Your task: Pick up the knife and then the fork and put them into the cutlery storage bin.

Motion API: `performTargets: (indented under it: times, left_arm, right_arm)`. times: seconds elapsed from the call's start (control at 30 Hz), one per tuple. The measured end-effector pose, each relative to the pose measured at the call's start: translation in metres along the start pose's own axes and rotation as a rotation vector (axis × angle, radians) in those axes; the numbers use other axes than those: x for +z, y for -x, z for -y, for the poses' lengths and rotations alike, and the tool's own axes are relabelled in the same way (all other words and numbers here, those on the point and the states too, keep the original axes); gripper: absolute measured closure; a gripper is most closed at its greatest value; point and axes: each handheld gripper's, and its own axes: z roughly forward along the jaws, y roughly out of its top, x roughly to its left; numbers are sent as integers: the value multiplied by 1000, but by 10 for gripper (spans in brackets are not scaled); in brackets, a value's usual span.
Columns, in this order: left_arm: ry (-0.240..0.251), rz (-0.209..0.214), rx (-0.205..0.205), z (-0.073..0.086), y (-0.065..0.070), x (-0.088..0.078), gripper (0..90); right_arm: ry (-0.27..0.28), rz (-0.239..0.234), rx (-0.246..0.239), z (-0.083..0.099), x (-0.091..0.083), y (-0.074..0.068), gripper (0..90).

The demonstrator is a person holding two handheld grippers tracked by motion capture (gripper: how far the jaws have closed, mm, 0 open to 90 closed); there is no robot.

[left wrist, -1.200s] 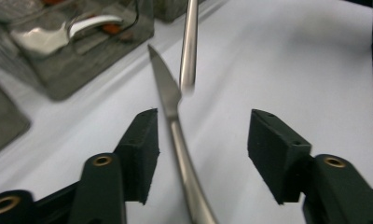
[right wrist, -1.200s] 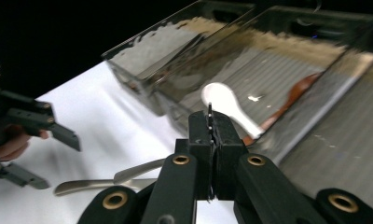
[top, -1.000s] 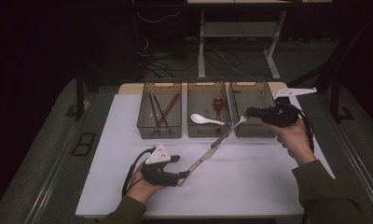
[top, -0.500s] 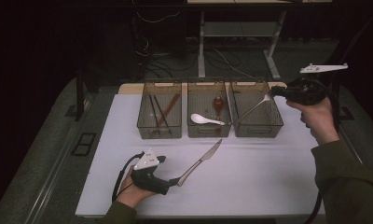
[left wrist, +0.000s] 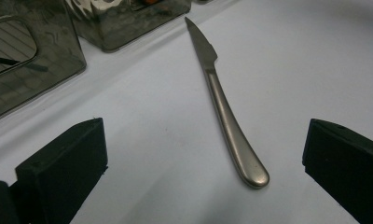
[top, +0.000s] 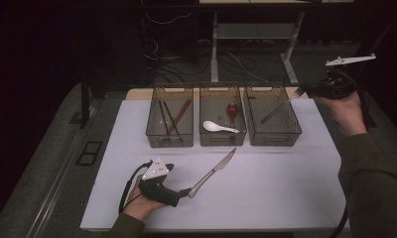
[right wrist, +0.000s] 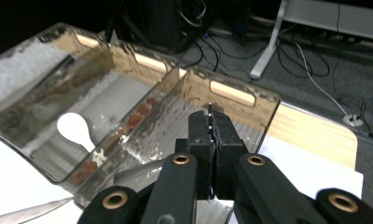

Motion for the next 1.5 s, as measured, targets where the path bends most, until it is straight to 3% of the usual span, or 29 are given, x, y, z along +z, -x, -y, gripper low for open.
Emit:
performTargets:
  times: [0.27, 0.47, 0.6, 0.73, 0.77, 0.87, 0.97, 1.2, 1.5]
  left_arm:
    - [-13, 9, 7, 0, 1, 1, 0]
    - [-14, 12, 11, 0, 1, 2, 0]
    - [-19, 15, 15, 0, 2, 2, 0]
    - [-19, 18, 17, 0, 2, 2, 0]
    - [-19, 18, 17, 0, 2, 2, 0]
    - [-19, 19, 18, 0, 2, 2, 0]
    - [-19, 20, 18, 0, 2, 2, 0]
    - [-20, 22, 18, 0, 3, 3, 0]
    - [-25, 23, 18, 0, 3, 3, 0]
  right_arm:
    - [-103, -10, -12, 9, 32, -3, 879]
    - [-177, -59, -5, 13, 51, -5, 879]
    - [-211, -67, -8, 17, 60, -7, 878]
    - [-207, -80, 17, 21, 67, -5, 868]
    - [-206, -70, 12, 22, 67, -5, 855]
    - [-207, -18, 3, 24, 71, -3, 571]
    - [-196, 25, 0, 26, 71, -1, 405]
    - [-184, 43, 16, 31, 67, 5, 348]
    - [-135, -10, 11, 43, 56, -1, 299]
